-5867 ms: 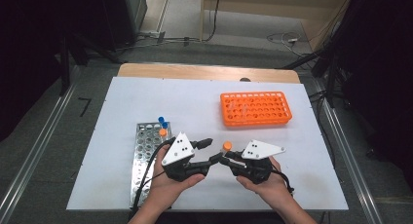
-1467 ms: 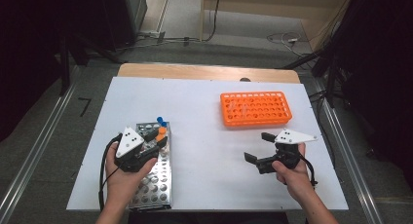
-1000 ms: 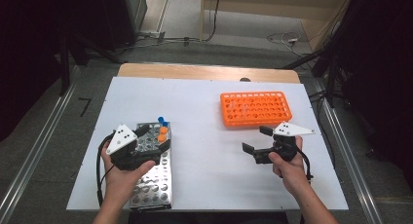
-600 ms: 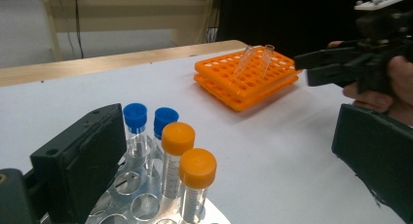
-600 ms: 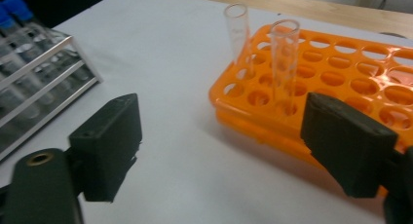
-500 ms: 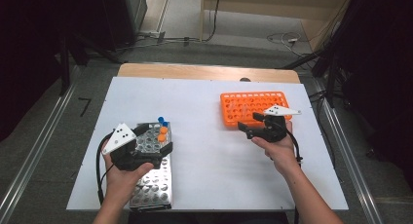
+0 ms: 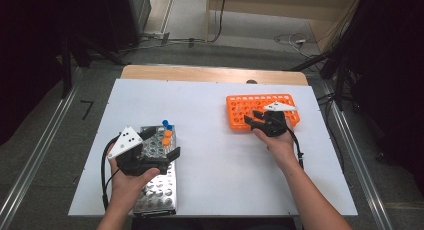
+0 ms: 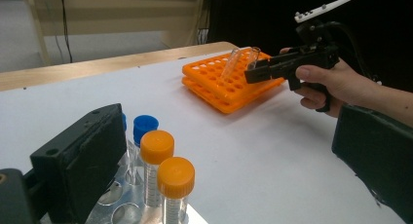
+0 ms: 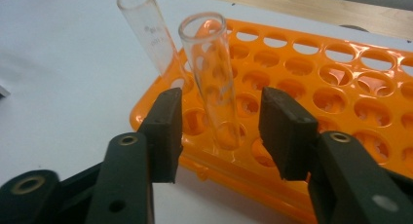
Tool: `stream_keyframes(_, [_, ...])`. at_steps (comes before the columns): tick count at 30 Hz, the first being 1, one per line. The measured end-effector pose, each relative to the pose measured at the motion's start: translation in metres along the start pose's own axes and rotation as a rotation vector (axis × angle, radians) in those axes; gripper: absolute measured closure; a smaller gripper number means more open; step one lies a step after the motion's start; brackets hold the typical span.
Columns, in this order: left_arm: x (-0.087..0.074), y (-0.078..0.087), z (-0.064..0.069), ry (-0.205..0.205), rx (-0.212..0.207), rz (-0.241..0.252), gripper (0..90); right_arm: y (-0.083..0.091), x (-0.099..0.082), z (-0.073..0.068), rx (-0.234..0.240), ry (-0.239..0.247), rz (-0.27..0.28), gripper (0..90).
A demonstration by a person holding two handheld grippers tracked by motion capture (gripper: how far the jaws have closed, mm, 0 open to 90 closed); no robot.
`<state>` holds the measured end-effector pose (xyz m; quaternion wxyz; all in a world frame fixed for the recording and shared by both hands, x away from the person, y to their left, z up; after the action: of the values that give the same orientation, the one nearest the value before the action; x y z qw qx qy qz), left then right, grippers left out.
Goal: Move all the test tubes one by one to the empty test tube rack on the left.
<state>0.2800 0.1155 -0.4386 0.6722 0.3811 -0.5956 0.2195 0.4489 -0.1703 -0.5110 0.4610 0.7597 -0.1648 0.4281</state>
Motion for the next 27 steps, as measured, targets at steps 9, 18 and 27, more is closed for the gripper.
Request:
stream_keyframes(9, [0.004,0.001,0.002,-0.003,0.005,0.008,0.0,-0.008,-0.002,0.003,-0.046,0.024,0.02,70.8])
stream_keyframes(18, [0.007,0.0,0.006,-0.022,0.003,0.006,0.0,-0.001,0.005,0.003,-0.025,0.033,0.061,73.4])
stream_keyframes(27, [0.012,-0.003,0.012,-0.033,-0.007,0.009,0.0,0.022,0.015,-0.001,0.007,0.034,0.112,73.4])
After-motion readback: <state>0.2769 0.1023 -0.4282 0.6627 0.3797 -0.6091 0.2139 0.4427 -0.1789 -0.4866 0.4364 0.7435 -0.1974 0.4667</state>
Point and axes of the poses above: each handheld gripper's, and its own axes: y roughly backward along the jaws, x roughly out of its top, z roughly to its right, the point moved 8 cm from there along -y, roughly forward along the jaws, and after that the axes turned 10 degrees about -y, right-handed, at the moved point
